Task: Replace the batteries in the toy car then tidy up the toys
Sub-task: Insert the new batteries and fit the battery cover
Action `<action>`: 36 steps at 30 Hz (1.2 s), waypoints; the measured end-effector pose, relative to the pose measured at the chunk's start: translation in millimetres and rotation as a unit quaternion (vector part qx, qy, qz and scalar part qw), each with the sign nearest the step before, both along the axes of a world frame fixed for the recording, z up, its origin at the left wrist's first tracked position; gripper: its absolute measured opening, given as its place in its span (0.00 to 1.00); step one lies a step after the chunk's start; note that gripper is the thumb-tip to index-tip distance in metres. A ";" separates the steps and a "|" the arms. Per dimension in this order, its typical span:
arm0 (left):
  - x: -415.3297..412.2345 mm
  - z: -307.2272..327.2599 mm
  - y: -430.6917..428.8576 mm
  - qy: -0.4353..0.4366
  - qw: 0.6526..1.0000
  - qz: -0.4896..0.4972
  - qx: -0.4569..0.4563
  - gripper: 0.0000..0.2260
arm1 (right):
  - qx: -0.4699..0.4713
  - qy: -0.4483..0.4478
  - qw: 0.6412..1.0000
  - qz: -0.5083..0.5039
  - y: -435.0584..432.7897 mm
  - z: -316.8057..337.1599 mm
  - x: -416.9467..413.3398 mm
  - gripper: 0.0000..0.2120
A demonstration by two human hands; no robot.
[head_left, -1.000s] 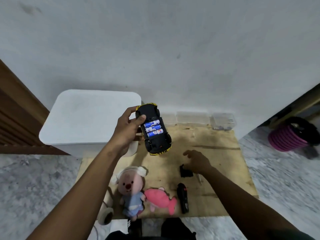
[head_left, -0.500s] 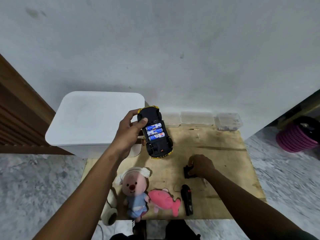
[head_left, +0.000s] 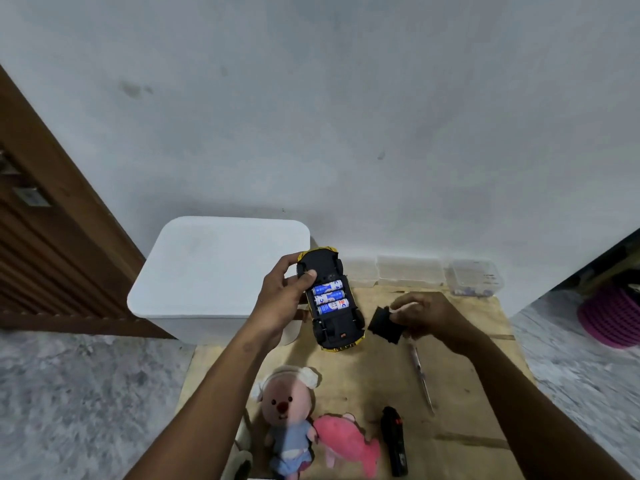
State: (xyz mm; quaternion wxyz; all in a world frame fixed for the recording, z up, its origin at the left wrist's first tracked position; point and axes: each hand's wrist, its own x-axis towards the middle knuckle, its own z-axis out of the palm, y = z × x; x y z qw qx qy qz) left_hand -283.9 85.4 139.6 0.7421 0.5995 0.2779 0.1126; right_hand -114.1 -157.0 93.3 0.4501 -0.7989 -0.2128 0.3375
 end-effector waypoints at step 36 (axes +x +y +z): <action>-5.1 17.3 2.8 0.004 0.998 -0.063 -0.015 0.11 | 0.048 -0.266 0.955 0.124 85.7 85.8 -58.0 0.07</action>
